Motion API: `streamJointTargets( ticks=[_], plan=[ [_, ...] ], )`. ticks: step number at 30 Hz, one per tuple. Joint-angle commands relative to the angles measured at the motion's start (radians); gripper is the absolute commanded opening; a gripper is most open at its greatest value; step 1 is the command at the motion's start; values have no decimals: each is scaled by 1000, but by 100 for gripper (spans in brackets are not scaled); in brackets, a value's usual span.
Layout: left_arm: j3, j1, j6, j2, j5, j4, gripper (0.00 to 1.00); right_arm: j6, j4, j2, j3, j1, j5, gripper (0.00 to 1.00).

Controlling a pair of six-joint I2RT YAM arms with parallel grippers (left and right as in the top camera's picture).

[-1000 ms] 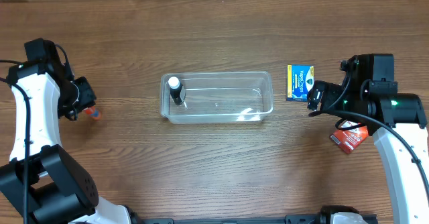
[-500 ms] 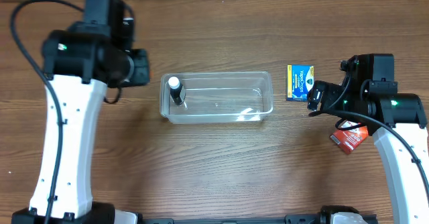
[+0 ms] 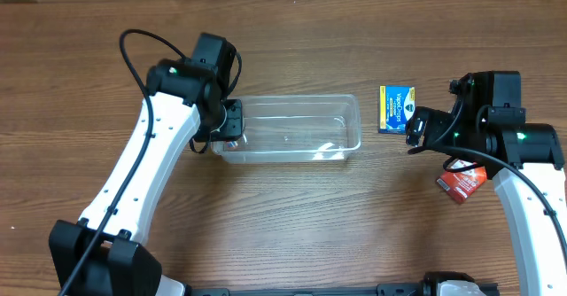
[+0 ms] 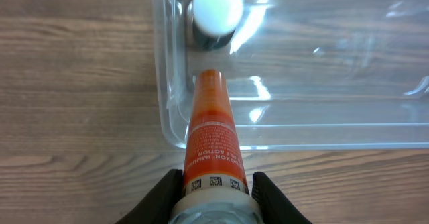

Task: Pack container
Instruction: 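Place the orange tube into the container beside the bottle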

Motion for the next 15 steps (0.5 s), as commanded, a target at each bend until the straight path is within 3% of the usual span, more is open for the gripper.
streamJointTargets(
  ticks=[1, 6, 15],
  plan=[
    [-82, -8, -21, 1, 0, 76, 4, 2, 1, -4, 22, -1, -8, 100],
    [-119, -8, -21, 11, -9, 160, 4, 2, 1, -4, 22, -1, -8, 100],
    [-119, -10, -21, 98, 0, 156, 5, 1, 2, -4, 22, -1, -8, 100]
  ],
)
